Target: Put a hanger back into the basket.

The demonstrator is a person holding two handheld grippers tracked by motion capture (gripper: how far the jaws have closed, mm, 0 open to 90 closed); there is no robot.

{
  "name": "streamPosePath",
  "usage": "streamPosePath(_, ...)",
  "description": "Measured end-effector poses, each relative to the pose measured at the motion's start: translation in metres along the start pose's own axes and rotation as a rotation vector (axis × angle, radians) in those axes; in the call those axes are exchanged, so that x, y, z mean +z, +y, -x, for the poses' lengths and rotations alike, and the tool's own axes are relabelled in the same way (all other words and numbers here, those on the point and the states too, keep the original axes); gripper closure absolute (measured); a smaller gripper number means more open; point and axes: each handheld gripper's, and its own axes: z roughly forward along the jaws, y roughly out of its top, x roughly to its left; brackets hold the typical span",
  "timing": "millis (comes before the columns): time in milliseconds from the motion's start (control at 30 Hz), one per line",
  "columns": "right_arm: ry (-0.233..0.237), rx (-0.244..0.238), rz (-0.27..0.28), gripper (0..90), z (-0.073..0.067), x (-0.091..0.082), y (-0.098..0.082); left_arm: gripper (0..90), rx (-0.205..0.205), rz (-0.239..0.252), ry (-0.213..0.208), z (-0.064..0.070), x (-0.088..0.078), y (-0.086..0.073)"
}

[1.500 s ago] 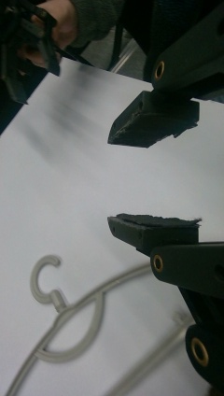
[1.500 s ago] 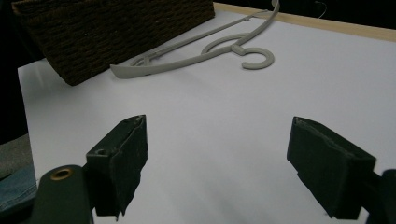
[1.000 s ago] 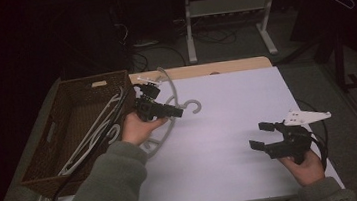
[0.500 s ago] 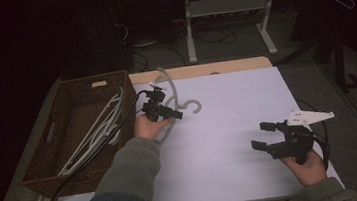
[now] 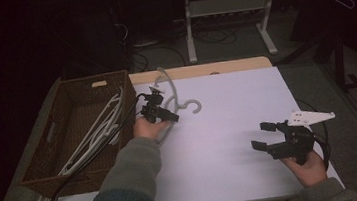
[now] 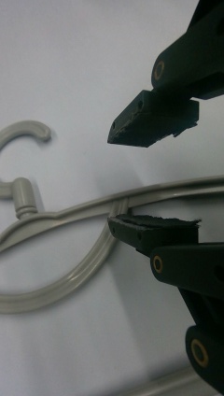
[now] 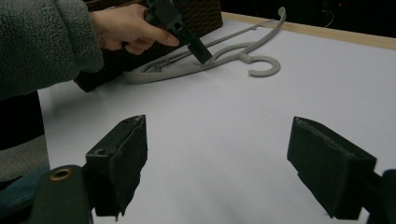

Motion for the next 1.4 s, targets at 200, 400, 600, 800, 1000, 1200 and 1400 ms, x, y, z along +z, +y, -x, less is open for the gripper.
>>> streamPosePath(200, 0.000, 0.001, 0.002, 19.2, 0.000, 0.000, 0.000, 58.0, 0.020, -0.012, 0.010, 0.001, 0.006, -0.003)
streamPosePath(400, 0.000, -0.001, 0.000, 19.2, 0.000, 0.000, 0.000, 72.5, 0.064, -0.022, 0.067, 0.007, 0.008, -0.007)
streamPosePath(600, 0.000, 0.001, 0.002, 19.2, 0.000, 0.000, 0.000, 77.8, 0.050, -0.026, 0.058, 0.005, 0.008, -0.007)
streamPosePath(800, -0.004, 0.002, 0.005, 19.2, 0.001, -0.002, 0.000, 81.5, 0.047, -0.043, -0.003, 0.008, 0.008, -0.008)
streamPosePath(1000, -0.010, 0.003, 0.005, 19.2, 0.001, -0.003, 0.000, 82.2, 0.088, -0.055, -0.050, 0.018, 0.005, -0.010)
streamPosePath(1200, -0.015, 0.002, 0.004, 19.2, 0.001, -0.003, 0.000, 82.2, 0.133, -0.046, -0.083, 0.028, -0.004, -0.009)
streamPosePath(1400, -0.016, 0.007, 0.006, 19.2, 0.001, -0.004, -0.001, 82.2, 0.170, -0.031, -0.104, 0.037, -0.019, -0.008)
